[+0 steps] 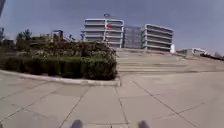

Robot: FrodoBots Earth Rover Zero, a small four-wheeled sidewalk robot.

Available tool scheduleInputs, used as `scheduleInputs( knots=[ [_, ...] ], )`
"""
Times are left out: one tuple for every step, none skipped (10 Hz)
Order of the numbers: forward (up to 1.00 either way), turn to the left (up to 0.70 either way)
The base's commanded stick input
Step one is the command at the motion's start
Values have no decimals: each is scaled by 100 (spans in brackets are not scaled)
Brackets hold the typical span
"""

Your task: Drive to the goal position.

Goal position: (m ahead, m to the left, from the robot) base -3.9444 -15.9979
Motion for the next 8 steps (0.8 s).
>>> scheduleInputs(
  knots=[
    [9, -17],
    [8, -16],
    [6, -13],
    [6, -12],
    [6, -13],
    [5, -10],
    [6, -11],
    [6, -12]
  ],
)
